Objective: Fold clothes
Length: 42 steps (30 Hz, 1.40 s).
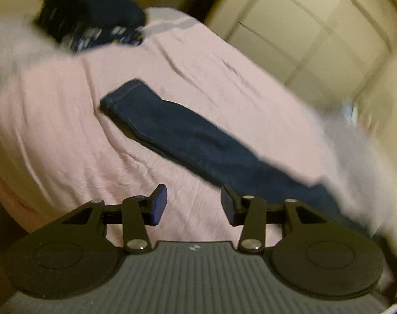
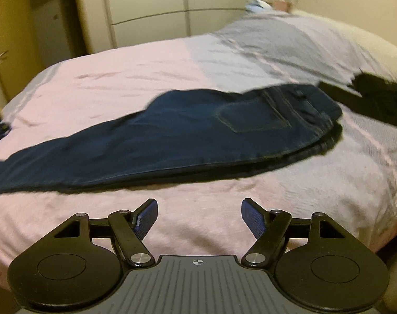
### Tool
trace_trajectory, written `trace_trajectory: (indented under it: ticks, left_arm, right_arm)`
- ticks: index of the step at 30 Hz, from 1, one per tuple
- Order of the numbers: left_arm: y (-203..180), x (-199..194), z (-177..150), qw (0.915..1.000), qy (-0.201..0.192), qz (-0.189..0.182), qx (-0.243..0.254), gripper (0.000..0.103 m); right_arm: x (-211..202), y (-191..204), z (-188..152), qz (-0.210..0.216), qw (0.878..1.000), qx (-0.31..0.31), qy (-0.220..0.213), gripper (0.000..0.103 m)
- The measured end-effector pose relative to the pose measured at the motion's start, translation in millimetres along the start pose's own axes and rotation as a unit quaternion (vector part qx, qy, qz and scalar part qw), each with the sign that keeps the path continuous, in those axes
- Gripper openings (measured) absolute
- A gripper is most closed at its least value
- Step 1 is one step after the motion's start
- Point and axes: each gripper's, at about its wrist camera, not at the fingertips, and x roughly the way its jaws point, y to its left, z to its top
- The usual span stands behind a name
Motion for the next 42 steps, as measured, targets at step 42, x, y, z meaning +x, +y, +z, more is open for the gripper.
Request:
trace_trajectory:
  ticks: [42]
  left_arm:
    - [-226, 147, -100, 0.8654, -0.083, -0.084, 0.487, 0.006]
  right_arm:
    - [91, -88, 41, -0.025, 0.986, 0.158, -0.052, 0.074]
